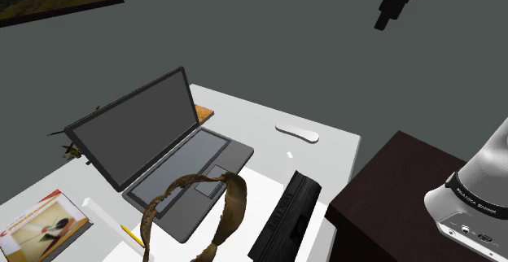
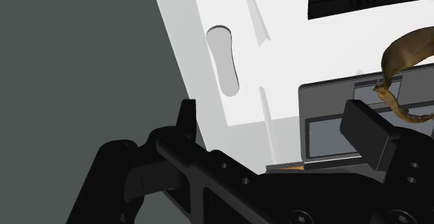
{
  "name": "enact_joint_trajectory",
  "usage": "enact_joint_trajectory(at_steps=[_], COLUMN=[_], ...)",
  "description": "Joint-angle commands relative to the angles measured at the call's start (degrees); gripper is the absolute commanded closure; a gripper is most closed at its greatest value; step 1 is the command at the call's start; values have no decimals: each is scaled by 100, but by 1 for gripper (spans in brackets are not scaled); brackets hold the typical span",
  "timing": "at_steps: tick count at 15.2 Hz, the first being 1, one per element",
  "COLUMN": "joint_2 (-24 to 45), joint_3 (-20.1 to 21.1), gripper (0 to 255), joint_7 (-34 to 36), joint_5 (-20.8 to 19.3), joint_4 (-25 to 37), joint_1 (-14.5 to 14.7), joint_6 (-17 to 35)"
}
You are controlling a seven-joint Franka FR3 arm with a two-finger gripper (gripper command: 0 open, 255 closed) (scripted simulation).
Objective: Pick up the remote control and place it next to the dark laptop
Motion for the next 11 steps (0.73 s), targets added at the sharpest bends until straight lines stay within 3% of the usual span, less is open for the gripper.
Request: enact_joint_trajectory(at_steps=[1,11], joint_2=[0,1256], joint_3=[0,-99], gripper=[0,0], joint_7=[0,-251], joint_5=[0,-53], joint_4=[0,-780], joint_1=[0,30], joint_6=[0,1802])
